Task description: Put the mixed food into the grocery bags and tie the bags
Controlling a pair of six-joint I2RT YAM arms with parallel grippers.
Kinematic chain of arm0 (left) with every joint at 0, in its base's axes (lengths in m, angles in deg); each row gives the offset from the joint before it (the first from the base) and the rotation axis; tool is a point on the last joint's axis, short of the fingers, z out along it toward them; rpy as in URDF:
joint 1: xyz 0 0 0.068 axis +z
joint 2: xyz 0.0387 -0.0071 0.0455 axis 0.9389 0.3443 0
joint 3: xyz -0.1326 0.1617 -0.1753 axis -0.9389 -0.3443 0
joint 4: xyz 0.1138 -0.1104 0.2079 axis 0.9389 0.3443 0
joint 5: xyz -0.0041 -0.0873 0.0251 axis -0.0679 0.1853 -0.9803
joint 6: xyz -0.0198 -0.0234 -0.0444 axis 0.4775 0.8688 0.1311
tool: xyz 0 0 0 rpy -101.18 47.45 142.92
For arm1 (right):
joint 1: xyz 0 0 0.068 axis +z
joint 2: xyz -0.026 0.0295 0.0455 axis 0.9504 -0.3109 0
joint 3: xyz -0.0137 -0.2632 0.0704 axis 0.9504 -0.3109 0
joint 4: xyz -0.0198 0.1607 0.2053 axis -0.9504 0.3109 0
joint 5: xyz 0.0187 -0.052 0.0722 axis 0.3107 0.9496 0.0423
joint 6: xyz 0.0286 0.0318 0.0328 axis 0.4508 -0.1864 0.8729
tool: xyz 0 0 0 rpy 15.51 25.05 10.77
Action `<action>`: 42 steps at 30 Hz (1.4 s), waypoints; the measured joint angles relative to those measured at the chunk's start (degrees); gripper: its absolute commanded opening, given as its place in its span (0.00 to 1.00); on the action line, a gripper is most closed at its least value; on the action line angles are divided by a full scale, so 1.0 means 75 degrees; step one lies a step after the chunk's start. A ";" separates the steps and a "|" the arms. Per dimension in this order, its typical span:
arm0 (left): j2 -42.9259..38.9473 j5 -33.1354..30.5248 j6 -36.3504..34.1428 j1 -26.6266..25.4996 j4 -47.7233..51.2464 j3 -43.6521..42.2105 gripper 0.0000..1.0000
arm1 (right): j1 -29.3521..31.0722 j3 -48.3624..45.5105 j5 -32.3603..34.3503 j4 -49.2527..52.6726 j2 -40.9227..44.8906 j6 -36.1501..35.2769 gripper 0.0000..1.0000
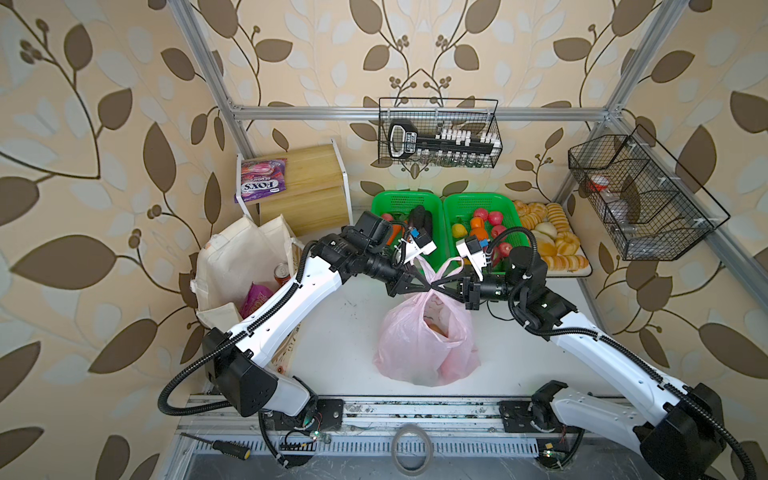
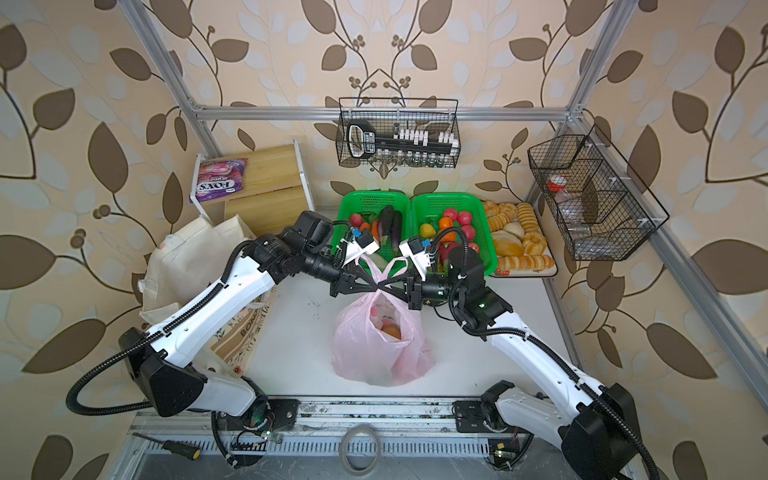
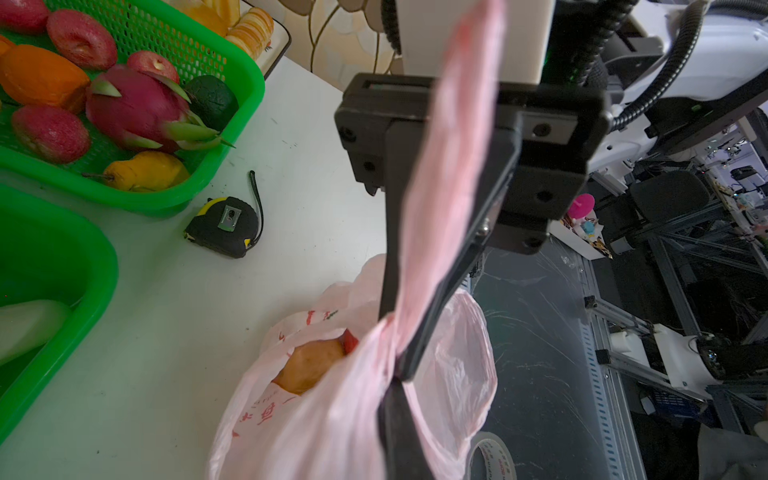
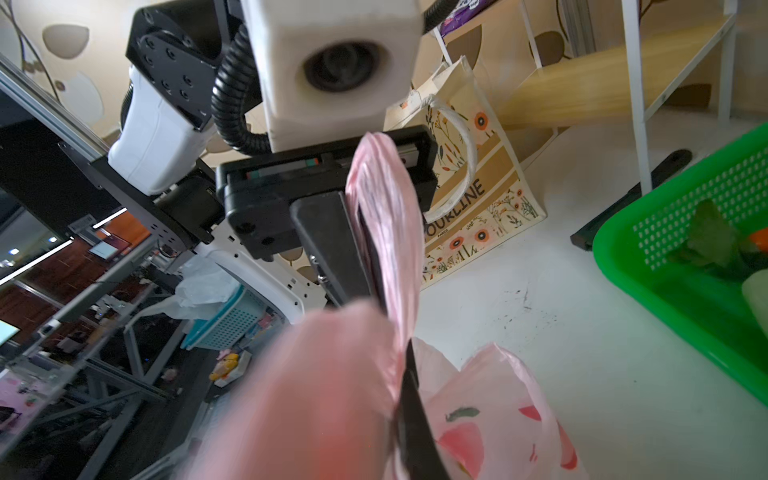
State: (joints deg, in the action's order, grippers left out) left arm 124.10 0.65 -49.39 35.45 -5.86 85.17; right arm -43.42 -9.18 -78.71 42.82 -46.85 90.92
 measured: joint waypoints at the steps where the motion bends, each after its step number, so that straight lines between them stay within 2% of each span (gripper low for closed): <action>1: 0.0000 -0.0055 0.0017 0.0000 0.0003 0.0000 0.29 | 0.0000 0.0000 -0.0006 -0.0023 0.0000 0.0020 0.00; 3: -0.0006 -0.0125 0.0067 -0.0006 -0.0012 0.0009 0.53 | 0.0000 -0.0009 0.0076 -0.0073 0.0006 0.0032 0.00; 4: -0.0026 -0.0181 0.0111 -0.0006 -0.0026 0.0017 0.60 | 0.0000 -0.0023 0.0105 -0.0105 0.0006 0.0035 0.00; 6: -0.0119 -0.0347 0.0347 -0.0006 -0.0099 0.0020 0.68 | 0.0000 -0.0070 0.0143 -0.0149 0.0012 0.0061 0.00; 10: -0.0423 -0.0801 0.0807 -0.0003 -0.0539 0.0020 0.76 | 0.0000 -0.0128 0.0157 -0.0178 0.0015 0.0061 0.00; 13: -0.0612 -0.1026 0.1070 -0.0003 -0.0851 0.0035 0.76 | 0.0003 -0.0166 0.0154 -0.0195 0.0047 0.0061 0.00; 16: -0.0688 -0.1189 0.1218 -0.0003 -0.1084 0.0050 0.70 | 0.0003 -0.0181 0.0154 -0.0198 0.0111 0.0061 0.00; 17: -0.0688 -0.1212 0.1256 -0.0003 -0.1119 0.0064 0.64 | 0.0003 -0.0181 0.0154 -0.0207 0.0122 0.0061 0.00; 20: -0.0679 -0.1291 0.1358 -0.0003 -0.1122 0.0108 0.35 | 0.0003 -0.0181 0.0157 -0.0195 0.0137 0.0061 0.00; 22: -0.0679 -0.1367 0.1416 -0.0003 -0.1142 0.0146 0.26 | 0.0000 -0.0181 0.0201 -0.0160 0.0140 0.0067 0.00; 24: -0.0697 -0.1419 0.1498 -0.0003 -0.1192 0.0154 0.09 | -0.0017 -0.0181 0.0303 -0.0117 0.0140 0.0143 0.01; 26: -0.0755 -0.1469 0.1617 -0.0003 -0.1332 0.0117 0.00 | -0.0073 -0.0187 0.0417 -0.0108 0.0140 0.0245 0.01; 35: -0.1288 -0.1198 0.2148 -0.0020 -0.1859 -0.0525 0.00 | -0.0128 -0.0219 0.0988 -0.0481 0.0140 0.1122 0.00; 42: -0.1282 -0.1300 0.2535 -0.0714 -0.2317 -0.1029 0.05 | -0.0114 -0.0414 0.1343 -0.0781 0.0114 0.1816 0.00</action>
State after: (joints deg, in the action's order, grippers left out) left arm 114.48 -9.10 -30.38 30.09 -23.24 77.46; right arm -44.27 -12.28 -68.64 36.96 -45.99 104.54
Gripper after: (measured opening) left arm 0.046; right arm 0.047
